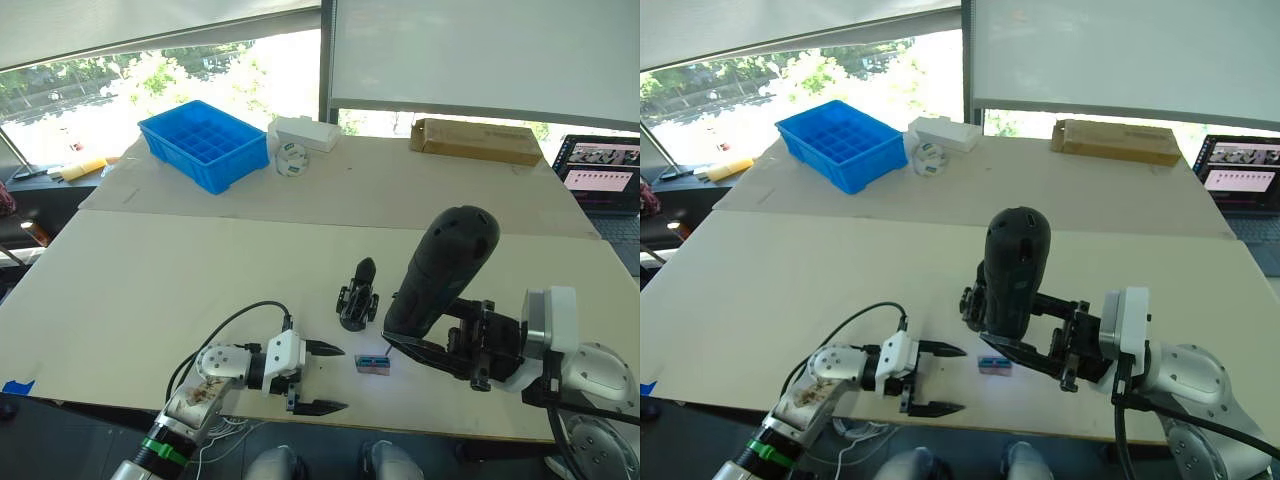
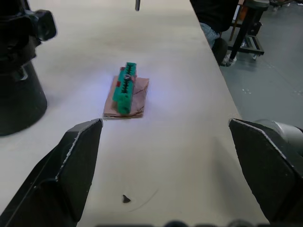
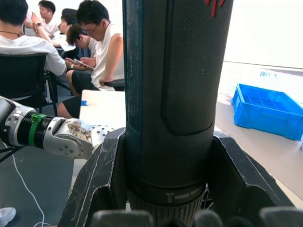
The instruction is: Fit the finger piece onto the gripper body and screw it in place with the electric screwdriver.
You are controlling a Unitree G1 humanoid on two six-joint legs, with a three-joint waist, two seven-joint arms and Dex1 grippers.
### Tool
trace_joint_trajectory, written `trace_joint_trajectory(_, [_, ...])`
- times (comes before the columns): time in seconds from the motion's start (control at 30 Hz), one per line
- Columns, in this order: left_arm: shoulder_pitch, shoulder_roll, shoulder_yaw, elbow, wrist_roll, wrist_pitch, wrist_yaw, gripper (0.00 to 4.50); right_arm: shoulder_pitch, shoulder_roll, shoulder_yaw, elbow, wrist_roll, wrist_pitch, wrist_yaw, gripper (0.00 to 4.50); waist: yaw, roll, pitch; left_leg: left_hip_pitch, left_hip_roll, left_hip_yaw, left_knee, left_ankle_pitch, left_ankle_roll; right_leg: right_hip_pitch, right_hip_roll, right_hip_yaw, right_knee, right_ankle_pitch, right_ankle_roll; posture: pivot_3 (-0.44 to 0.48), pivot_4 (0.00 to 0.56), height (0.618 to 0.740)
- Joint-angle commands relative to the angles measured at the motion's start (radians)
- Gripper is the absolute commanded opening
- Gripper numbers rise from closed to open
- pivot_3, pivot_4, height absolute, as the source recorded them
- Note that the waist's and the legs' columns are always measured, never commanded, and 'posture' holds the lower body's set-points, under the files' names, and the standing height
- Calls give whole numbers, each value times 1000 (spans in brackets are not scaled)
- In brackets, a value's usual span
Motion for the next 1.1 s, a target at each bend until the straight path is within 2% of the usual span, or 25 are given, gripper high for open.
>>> trace_joint_trajectory(0.03, [-19, -12, -10, 50, 22, -27, 13, 4480, -19, 23, 4, -12, 10, -43, -9, 1914, 1, 0, 0, 0, 0, 0, 0, 0, 0, 0, 0, 0, 0, 0, 0, 0, 150, 740])
trace_joint_trajectory(0.5, [-77, -58, -47, 139, 41, -55, -2, 4480, -64, 53, 75, 64, -65, -62, 7, 1914, 10, 0, 0, 1, -1, 0, 1, 0, 1, 1, 0, -1, 0, 0, 1, 0, 150, 740])
trace_joint_trajectory(0.73, [-82, -66, -45, 152, 28, -67, -18, 4480, -16, 70, 94, 57, -81, -85, 21, 1914, 13, 0, -1, 1, -1, 0, 1, 0, 1, 2, 0, -1, 0, 1, 1, 0, 150, 740])
trace_joint_trajectory(1.1, [-113, -67, -31, 192, 28, -85, -43, 4480, -19, 76, 88, 91, -90, -109, 32, 1914, 13, 0, -1, 1, -1, 0, 1, -1, 2, 2, 0, -1, 0, 1, 1, 0, 150, 740])
